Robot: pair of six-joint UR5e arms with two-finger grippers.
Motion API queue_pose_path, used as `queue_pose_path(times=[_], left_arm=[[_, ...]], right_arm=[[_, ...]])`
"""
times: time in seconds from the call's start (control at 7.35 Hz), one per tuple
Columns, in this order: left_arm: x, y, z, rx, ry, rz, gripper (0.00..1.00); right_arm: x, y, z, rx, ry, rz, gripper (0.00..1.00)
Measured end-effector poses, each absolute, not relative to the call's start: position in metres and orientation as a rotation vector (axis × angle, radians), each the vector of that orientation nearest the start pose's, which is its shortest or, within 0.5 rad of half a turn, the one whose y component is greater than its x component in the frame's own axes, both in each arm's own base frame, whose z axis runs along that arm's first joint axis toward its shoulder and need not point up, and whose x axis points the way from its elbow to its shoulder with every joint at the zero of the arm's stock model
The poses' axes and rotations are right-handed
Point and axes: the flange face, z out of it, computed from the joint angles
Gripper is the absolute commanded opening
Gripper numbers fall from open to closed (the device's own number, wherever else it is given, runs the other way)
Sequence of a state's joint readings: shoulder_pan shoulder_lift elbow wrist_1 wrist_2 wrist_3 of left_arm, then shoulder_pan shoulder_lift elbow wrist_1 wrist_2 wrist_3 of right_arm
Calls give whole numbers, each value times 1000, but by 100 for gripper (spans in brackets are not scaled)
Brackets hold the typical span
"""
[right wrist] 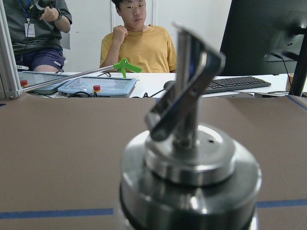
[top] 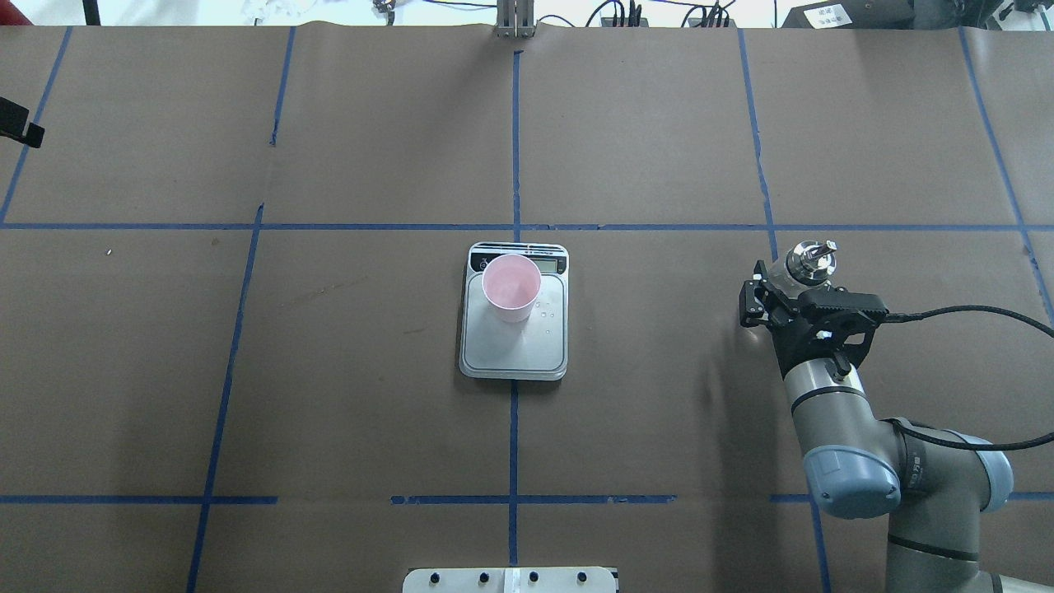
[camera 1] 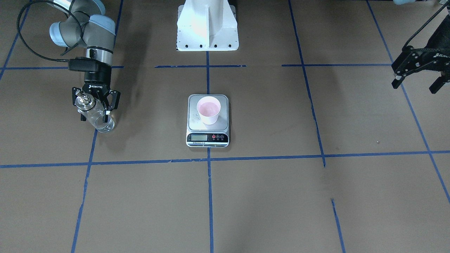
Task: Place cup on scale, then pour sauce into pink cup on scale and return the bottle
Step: 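Lower the bottle to the table and open the right gripper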
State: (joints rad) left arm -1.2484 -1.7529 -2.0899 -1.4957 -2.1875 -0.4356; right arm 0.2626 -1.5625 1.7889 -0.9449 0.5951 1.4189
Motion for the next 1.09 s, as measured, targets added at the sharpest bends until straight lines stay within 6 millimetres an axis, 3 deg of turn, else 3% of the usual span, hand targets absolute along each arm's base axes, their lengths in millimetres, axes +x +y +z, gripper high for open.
queue_pose_path(times=[0.27,0.41,1.09], left_arm=[[88,-502,334,343,778,86,100],[88,-501,333,345,779,87,100],[87,-501,331,348,781,87,100]], right_arm=[[-421,-336,463,1051,-580,506,0],[-421,-336,464,1047,-580,505,98],[-420,-335,465,1023,-589,490,100]])
